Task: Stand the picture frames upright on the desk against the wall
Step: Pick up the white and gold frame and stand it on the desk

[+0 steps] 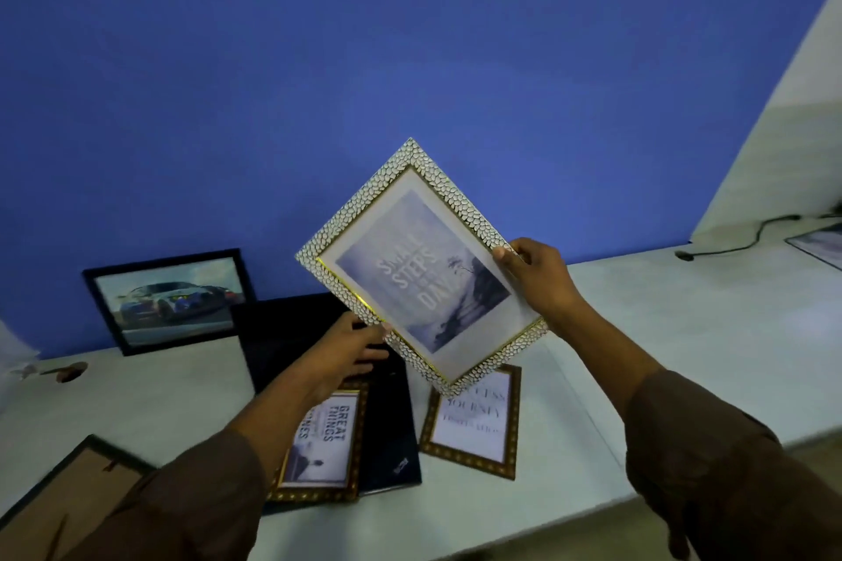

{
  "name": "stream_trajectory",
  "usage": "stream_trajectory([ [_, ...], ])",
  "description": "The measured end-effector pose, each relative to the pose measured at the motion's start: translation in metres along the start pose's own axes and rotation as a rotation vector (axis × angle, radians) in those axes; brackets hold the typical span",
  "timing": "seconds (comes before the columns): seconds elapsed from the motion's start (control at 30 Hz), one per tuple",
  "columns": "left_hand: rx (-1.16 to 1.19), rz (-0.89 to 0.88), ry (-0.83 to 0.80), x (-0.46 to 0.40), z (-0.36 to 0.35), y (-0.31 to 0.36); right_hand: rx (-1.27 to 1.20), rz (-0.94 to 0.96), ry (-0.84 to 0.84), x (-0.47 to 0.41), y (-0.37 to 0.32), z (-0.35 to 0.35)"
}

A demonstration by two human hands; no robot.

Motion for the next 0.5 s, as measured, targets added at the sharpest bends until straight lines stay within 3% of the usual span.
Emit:
stream_trajectory([
  [0.17, 0.073, 0.011, 0.021, -0.099, -0.021, 0.042, 0.024, 0.038, -0.007, -0.07, 0.055, 0.049],
  [0.5, 0.083, 0.093, 0.101, -0.253, -0.053, 0.093, 0.376, -0.022, -0.134, -0.22, 0.158, 0.115],
])
Point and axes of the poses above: each hand's wrist, its own x-axis away from the middle knuckle, its own z-axis out of the back of the hand, y = z × x, the point moved 2 cm from there along -x, towards the middle knuckle, and after that the axes turned 13 degrees about -y, right-handed, at the moved point
